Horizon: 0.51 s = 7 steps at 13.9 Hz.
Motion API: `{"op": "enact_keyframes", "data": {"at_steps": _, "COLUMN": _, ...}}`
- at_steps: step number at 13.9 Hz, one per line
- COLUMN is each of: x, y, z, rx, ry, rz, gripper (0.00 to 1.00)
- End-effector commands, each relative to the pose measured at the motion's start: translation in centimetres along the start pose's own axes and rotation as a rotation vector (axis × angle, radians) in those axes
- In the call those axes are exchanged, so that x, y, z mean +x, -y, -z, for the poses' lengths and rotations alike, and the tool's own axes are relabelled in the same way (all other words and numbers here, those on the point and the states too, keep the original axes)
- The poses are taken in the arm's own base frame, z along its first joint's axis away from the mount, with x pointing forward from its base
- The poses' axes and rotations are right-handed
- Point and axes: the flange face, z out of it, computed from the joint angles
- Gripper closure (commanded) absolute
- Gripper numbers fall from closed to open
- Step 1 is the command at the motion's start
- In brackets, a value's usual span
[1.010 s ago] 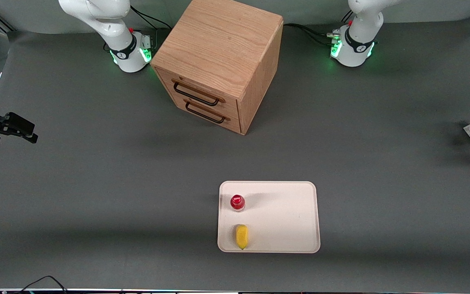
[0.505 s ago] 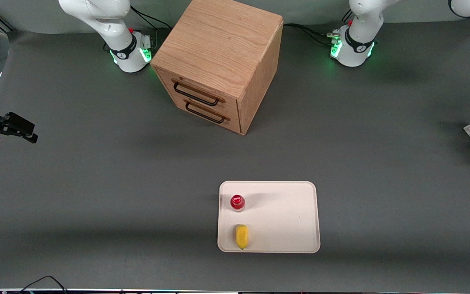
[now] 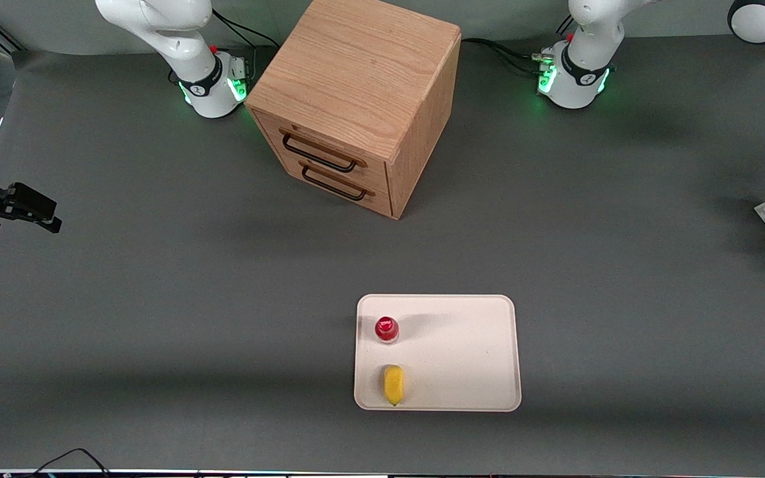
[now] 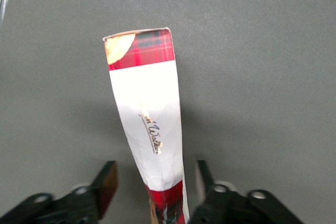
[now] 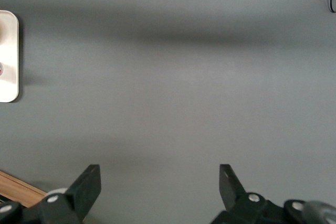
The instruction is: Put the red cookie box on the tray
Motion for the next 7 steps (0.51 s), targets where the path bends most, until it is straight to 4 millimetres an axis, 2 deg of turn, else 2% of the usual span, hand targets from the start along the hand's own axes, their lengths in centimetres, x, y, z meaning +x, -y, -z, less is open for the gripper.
{"op": "enact_keyframes", "data": {"at_steps": 1, "x": -0.3, "y": 0.1, "z": 0.2, "rx": -0.007, "ry": -0.011, "rz": -0.011, "gripper": 0.99}}
{"op": "enact_keyframes", "data": {"at_steps": 4, "x": -0.2, "y": -0.2, "z": 0.3, "rx": -0.006, "ry": -0.006, "rz": -0.026, "gripper": 1.00}}
{"op": "enact_keyframes", "data": {"at_steps": 6, "x": 0.6, "y": -1.1, "z": 1.6, "rx": -0.003, "ry": -0.017, "rz": -0.059, "gripper": 1.00}}
{"op": "enact_keyframes", "data": {"at_steps": 7, "x": 1.1, "y": -1.9, "z": 3.0, "rx": -0.015, "ry": -0.025, "rz": -0.065, "gripper": 1.00}}
